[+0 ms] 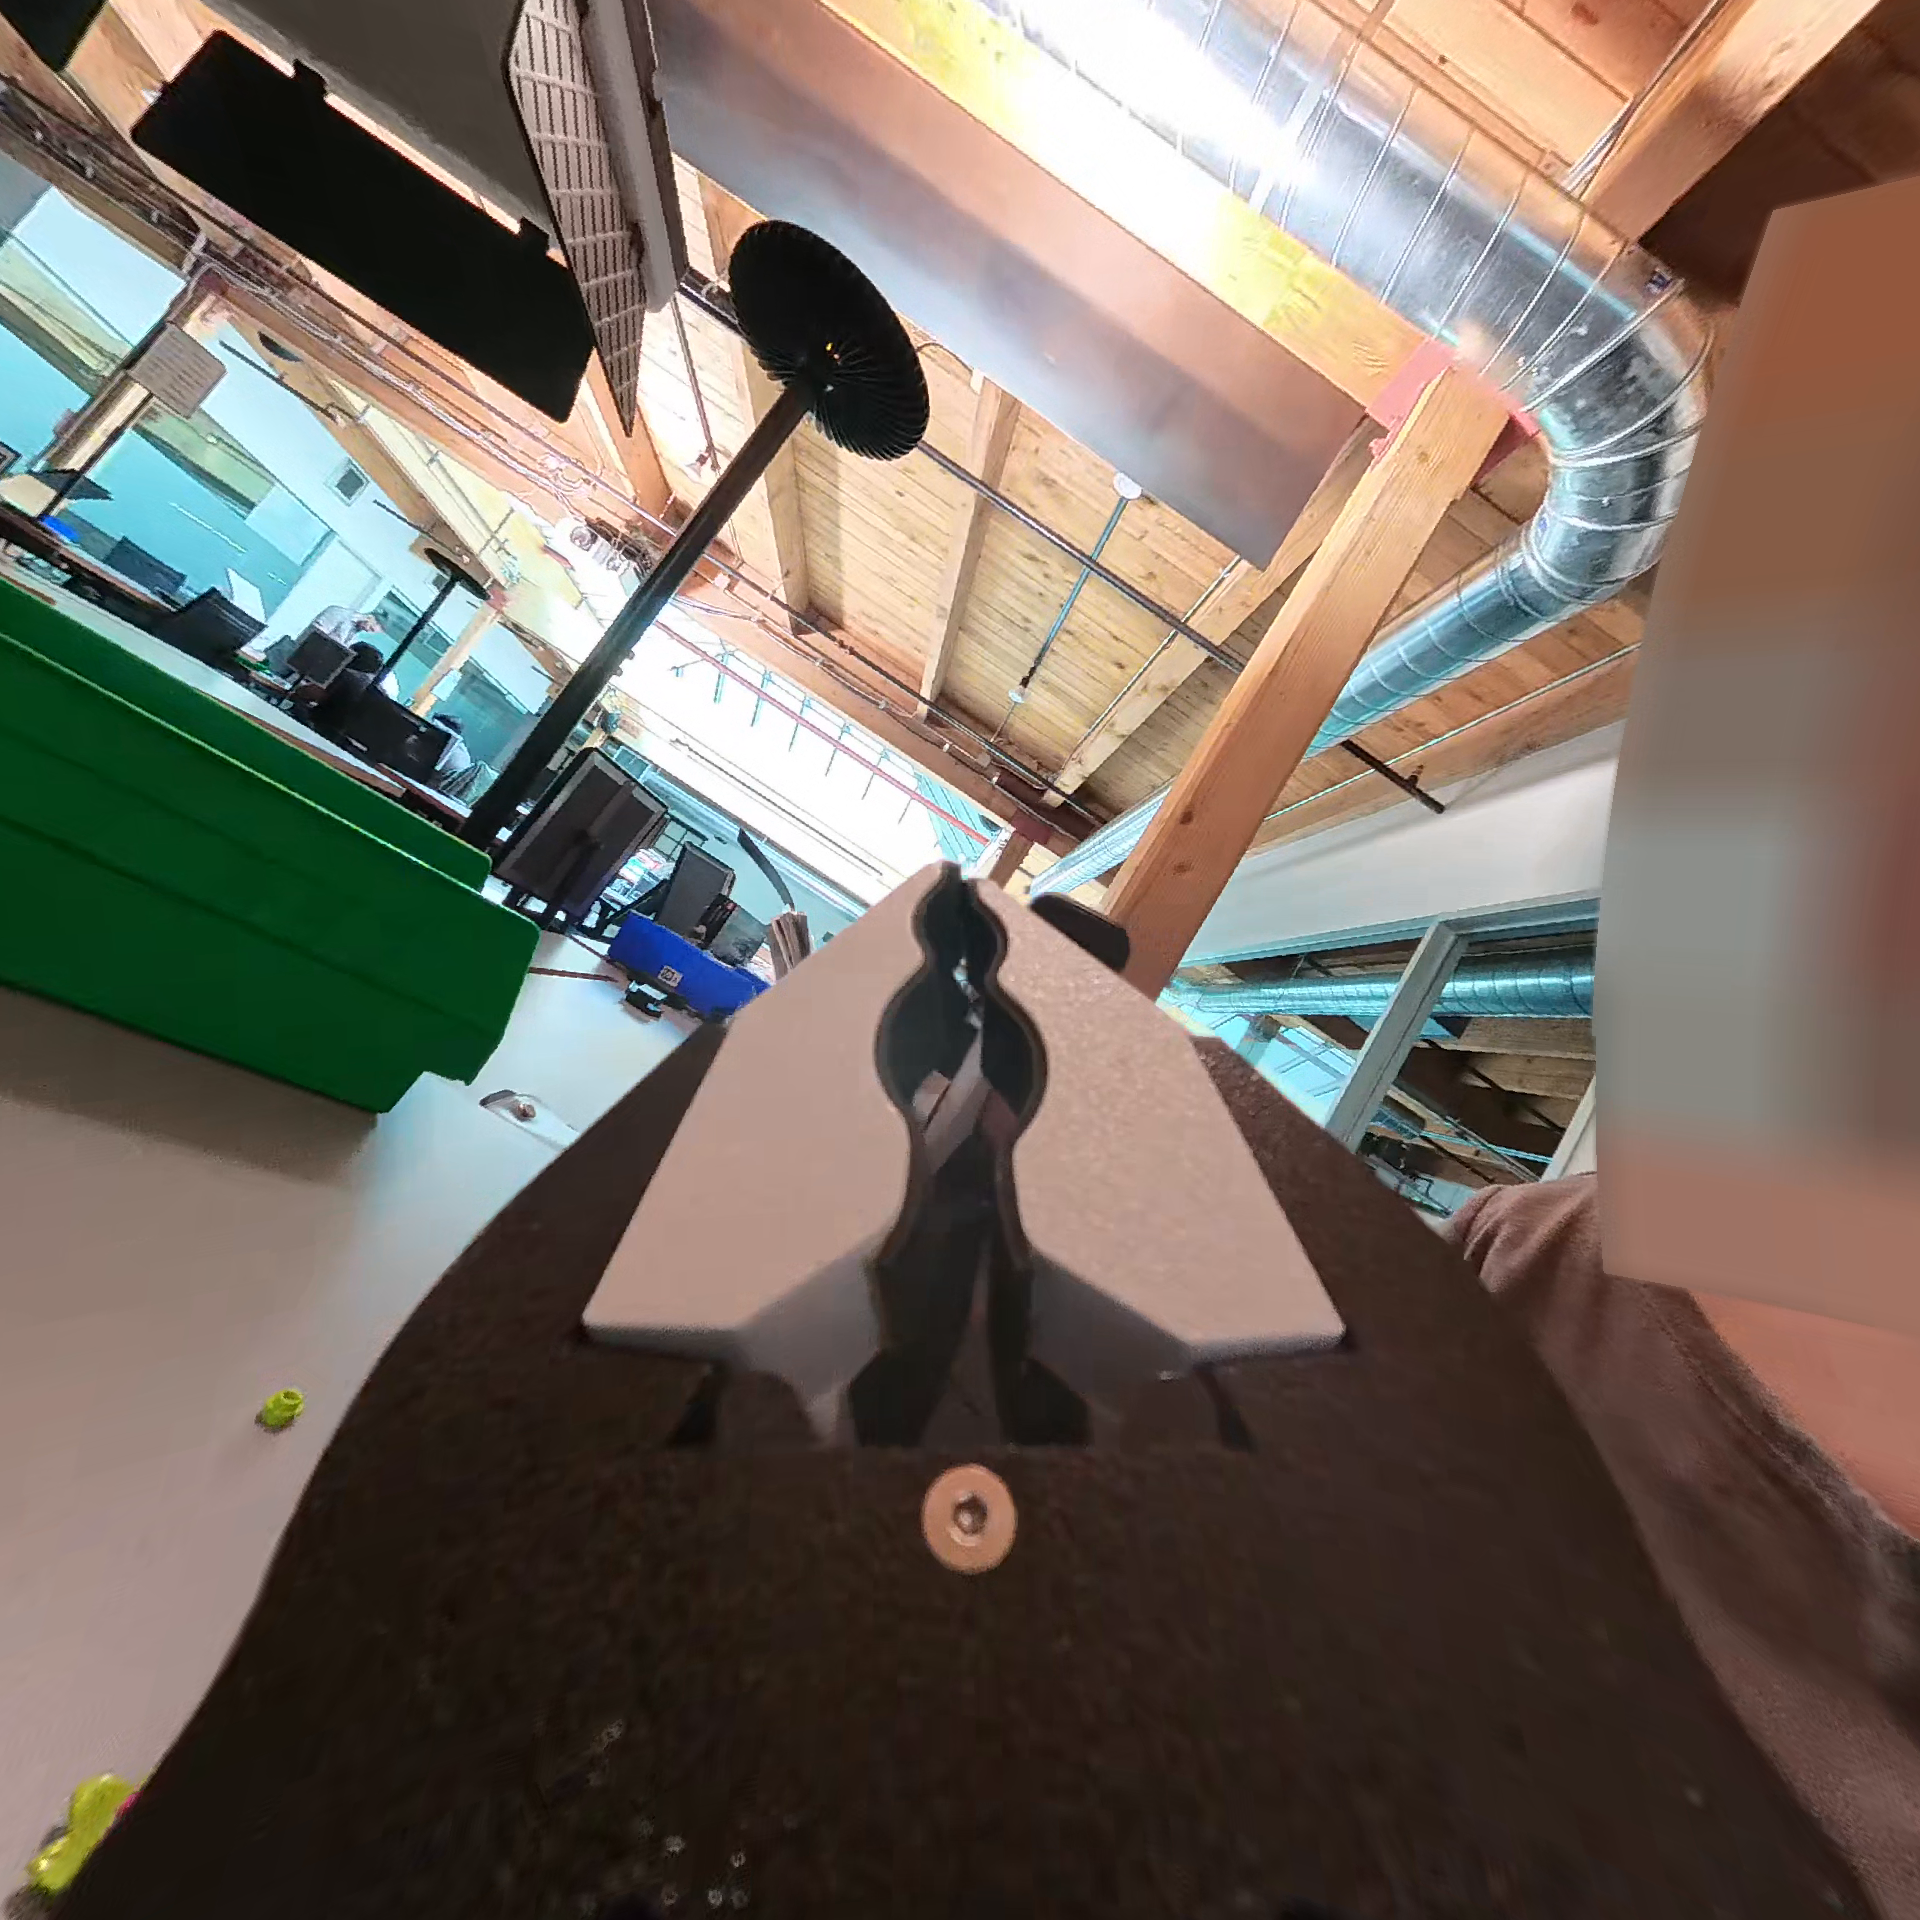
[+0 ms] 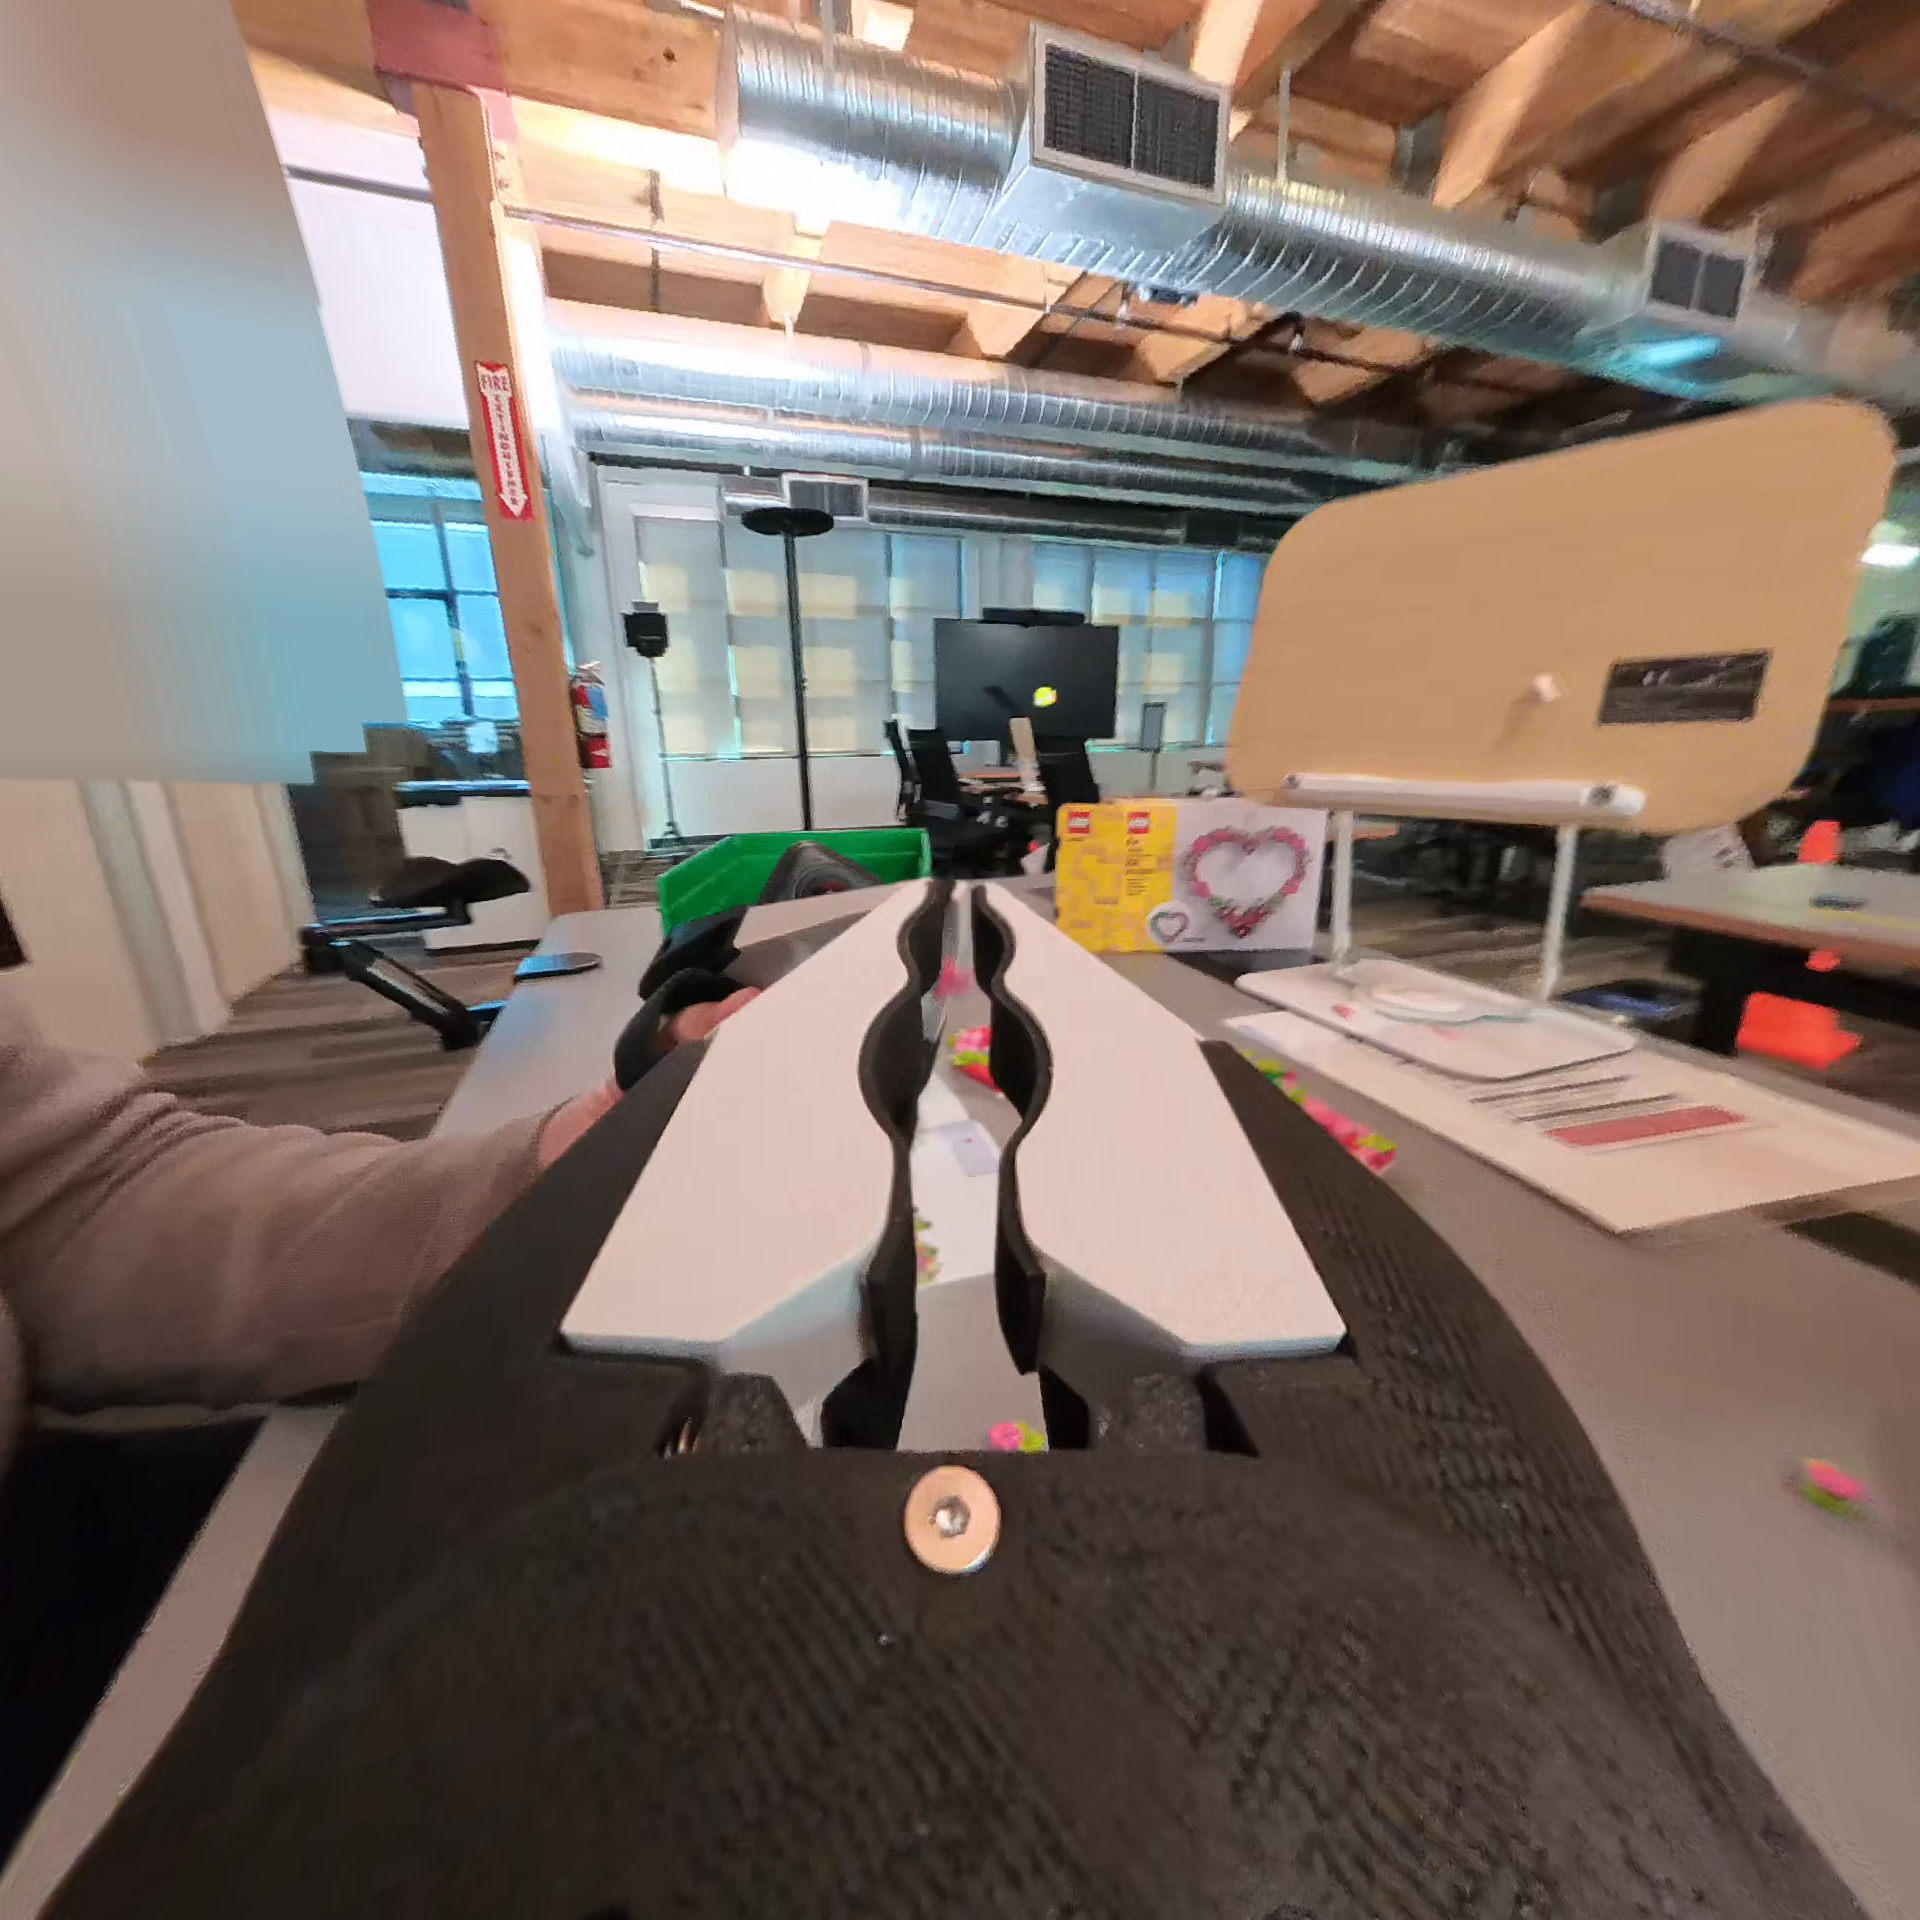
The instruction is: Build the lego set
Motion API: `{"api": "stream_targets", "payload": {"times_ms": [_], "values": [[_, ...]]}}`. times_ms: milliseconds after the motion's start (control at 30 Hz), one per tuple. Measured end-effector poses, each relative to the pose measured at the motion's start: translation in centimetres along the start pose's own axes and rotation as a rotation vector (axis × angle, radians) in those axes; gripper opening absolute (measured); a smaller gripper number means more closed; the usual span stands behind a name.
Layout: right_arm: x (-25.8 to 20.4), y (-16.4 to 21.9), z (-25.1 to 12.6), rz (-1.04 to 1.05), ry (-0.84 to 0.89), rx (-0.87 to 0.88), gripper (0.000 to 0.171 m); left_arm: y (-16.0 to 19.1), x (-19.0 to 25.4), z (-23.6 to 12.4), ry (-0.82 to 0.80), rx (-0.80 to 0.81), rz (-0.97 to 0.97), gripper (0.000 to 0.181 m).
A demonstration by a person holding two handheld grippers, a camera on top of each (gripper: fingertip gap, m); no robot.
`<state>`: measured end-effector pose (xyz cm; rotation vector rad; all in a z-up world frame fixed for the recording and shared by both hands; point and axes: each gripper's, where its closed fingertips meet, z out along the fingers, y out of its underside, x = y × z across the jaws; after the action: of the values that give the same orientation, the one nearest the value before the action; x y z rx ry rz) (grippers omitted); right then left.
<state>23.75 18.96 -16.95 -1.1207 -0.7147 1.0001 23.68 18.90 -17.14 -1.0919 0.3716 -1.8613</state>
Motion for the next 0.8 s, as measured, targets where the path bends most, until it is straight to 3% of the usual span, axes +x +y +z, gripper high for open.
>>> {"api": "stream_targets", "payload": {"times_ms": [167, 267, 500, 633, 800], "values": [[0.5, 1.0, 0.0, 0.073, -0.021, -0.034, 0.002, 0.0, -0.2, -0.1, -0.012, -0.007, 0.02, 0.0], [1.5, 2.1, -0.2, 0.017, 0.011, -0.11, 0.002, -0.2, -1.6, -0.6, -0.114, -0.03, 0.101, 0.0], [4.5, 7.7, -1.2, -0.274, 0.149, -0.354, 0.001, -4.8, -4.5, -4.9, -0.528, 0.007, 0.587, 0.0], [2.3, 10.5, -0.3, -0.386, 0.053, -0.468, 0.002, -8.4, -3.5, -7.9, -0.648, 0.071, 0.711, 0.0], [-1.0, 12.7, 0.5, -0.469, -0.075, -0.573, 0.002, -9.3, -3.0, -12.2, -0.799, -0.092, 0.676, 0.009]]}}
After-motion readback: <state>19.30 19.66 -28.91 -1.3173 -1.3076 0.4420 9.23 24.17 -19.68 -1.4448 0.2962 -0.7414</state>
